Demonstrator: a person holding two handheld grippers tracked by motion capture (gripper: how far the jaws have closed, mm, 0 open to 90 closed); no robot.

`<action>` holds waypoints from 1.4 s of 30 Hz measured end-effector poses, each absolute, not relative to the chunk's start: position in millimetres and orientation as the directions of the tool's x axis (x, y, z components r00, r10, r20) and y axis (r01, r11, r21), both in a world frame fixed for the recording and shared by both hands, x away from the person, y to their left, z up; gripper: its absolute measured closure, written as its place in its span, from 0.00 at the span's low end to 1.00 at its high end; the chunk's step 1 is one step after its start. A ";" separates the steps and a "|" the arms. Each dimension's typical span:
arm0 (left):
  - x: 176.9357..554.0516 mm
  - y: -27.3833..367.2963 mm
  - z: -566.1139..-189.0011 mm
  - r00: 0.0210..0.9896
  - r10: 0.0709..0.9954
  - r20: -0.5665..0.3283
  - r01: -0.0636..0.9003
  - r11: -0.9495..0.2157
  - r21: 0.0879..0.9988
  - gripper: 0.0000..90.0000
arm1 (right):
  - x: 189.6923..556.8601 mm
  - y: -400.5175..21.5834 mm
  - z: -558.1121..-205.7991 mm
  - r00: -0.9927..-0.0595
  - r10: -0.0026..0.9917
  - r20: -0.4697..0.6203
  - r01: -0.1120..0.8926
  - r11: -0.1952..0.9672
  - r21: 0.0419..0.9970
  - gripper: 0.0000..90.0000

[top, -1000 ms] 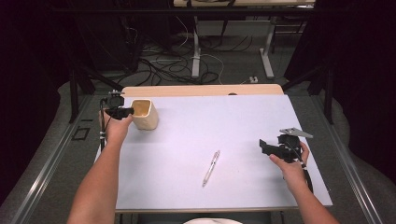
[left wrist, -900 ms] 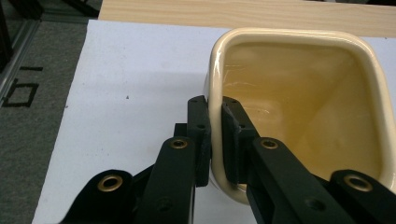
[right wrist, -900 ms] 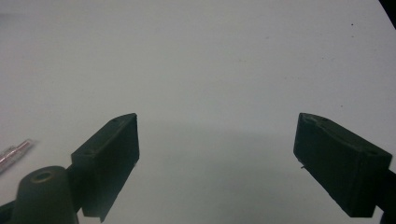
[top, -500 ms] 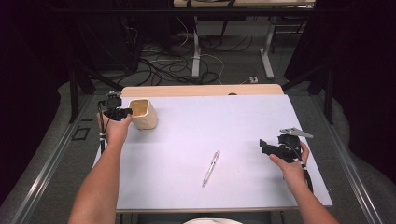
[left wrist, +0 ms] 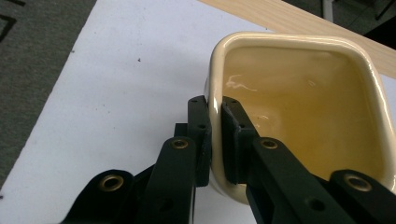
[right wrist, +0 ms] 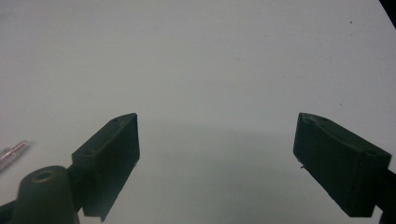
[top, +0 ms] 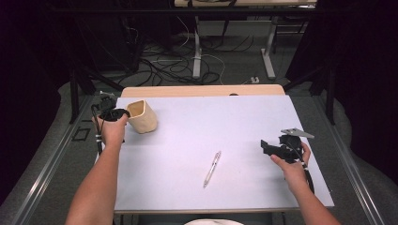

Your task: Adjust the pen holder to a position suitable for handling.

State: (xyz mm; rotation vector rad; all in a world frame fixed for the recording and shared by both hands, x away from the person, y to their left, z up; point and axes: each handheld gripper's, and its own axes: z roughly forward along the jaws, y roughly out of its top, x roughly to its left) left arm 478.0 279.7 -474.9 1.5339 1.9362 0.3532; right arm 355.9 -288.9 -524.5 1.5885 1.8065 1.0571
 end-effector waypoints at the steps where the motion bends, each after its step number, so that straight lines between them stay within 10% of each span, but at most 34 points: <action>1: 477.1 280.3 -474.8 -0.116 0.942 -0.316 0.773 0.286 0.567 0.93 | 355.8 -288.8 -524.5 -0.187 0.975 0.117 0.580 0.013 0.815 0.16; 42: 425.4 200.5 -473.1 0.023 0.927 -0.375 0.804 0.206 0.557 0.93 | 353.8 -289.3 -523.0 -0.183 0.975 0.124 0.576 0.004 0.818 0.16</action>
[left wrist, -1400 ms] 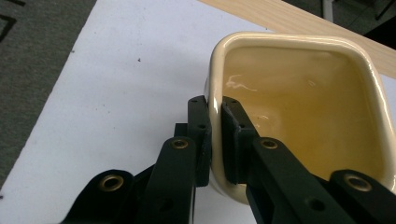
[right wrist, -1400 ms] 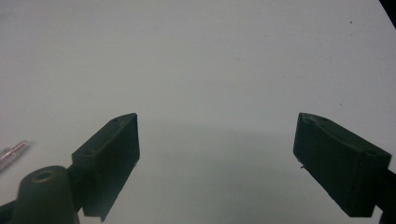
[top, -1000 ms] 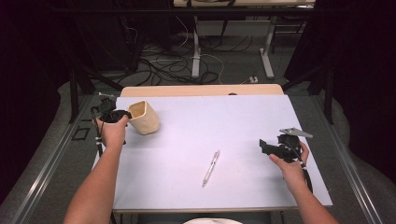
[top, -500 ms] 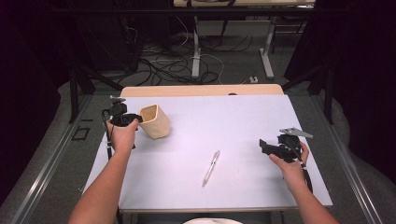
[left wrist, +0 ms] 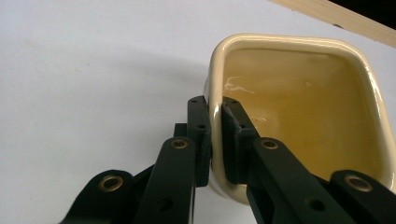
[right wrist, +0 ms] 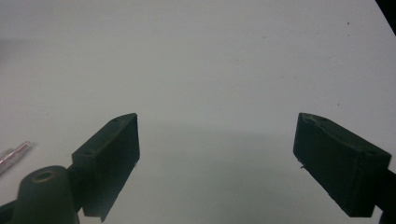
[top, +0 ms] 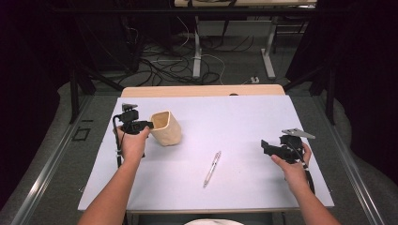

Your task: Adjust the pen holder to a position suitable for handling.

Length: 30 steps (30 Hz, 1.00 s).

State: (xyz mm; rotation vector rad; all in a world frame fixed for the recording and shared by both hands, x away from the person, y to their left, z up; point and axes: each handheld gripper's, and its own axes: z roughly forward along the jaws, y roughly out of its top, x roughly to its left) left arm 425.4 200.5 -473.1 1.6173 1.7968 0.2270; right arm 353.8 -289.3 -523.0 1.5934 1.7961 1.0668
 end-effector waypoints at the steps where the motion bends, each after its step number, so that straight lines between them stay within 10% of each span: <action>1: 423.6 199.6 -472.7 0.029 0.926 -0.376 0.811 0.198 0.550 0.93 | 353.8 -289.3 -523.0 -0.183 0.975 0.124 0.576 0.004 0.818 0.16; 30: 407.7 164.5 -475.1 0.065 0.893 -0.446 0.834 0.197 0.515 0.81 | 353.9 -291.6 -523.1 -0.175 0.976 0.130 0.579 -0.005 0.815 0.16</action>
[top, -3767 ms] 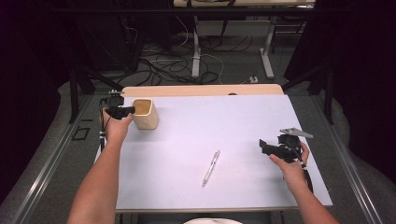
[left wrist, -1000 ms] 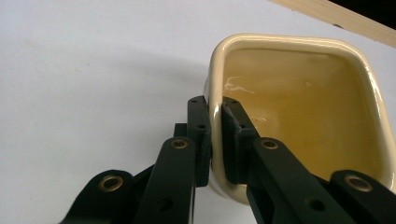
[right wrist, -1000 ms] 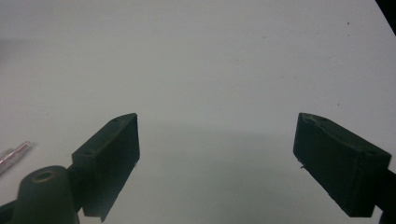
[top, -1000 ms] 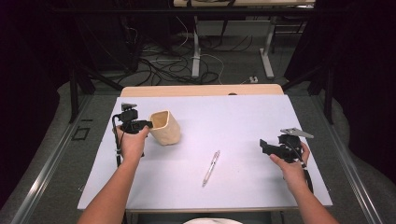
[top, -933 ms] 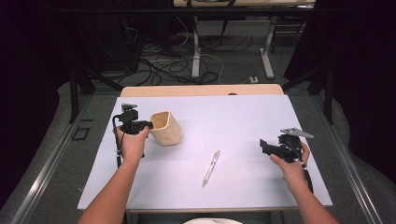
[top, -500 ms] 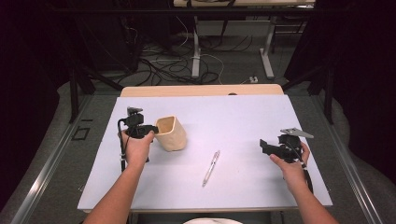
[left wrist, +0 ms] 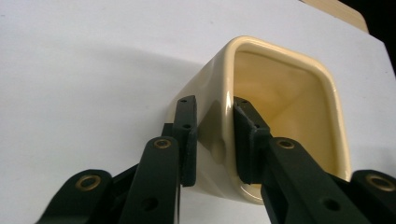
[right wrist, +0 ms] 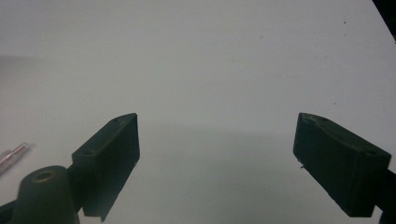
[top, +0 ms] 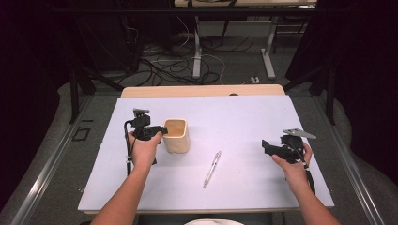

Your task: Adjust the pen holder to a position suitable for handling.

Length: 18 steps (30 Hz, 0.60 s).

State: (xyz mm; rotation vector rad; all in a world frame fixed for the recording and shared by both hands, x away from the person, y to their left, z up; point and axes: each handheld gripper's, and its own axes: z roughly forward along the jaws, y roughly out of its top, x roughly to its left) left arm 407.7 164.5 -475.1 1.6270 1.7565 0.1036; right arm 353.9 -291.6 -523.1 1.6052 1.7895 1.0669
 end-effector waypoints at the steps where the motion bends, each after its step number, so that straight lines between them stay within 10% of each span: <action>1: 407.5 162.7 -475.5 0.070 0.891 -0.448 0.832 0.195 0.519 0.81 | 354.0 -291.8 -523.1 -0.174 0.976 0.129 0.579 -0.004 0.815 0.16; 18: 406.4 172.0 -485.8 0.123 0.853 -0.508 0.807 0.212 0.551 0.75 | 353.9 -291.4 -523.2 -0.172 0.976 0.131 0.580 -0.007 0.815 0.16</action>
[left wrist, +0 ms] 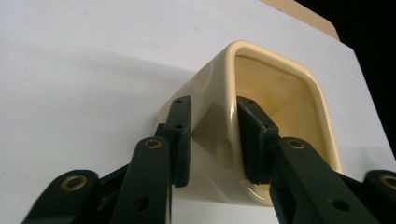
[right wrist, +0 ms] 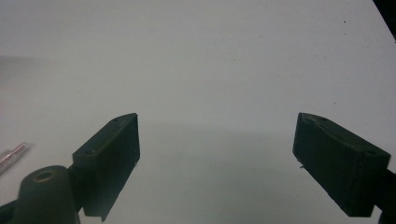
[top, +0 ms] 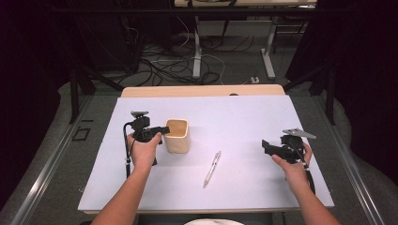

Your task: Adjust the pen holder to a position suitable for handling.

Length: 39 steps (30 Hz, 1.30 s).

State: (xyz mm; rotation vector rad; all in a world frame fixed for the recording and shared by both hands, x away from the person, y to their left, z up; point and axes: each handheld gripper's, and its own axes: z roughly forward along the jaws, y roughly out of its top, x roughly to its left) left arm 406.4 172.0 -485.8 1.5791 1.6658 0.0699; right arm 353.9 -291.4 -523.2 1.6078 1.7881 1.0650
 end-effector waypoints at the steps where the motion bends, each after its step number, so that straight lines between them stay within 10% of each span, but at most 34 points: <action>1: 406.1 172.0 -486.9 0.124 0.852 -0.508 0.799 0.218 0.560 0.72 | 353.9 -291.5 -523.2 -0.173 0.976 0.130 0.579 -0.006 0.815 0.16; 13: 405.0 182.5 -492.9 0.204 0.852 -0.481 0.717 0.204 0.666 0.49 | 353.9 -291.6 -523.1 -0.180 0.976 0.125 0.577 0.002 0.817 0.16; 39: 379.4 191.5 -455.5 0.367 0.841 -0.398 0.615 0.102 0.782 0.31 | 353.4 -292.2 -522.3 -0.181 0.976 0.120 0.574 0.005 0.819 0.16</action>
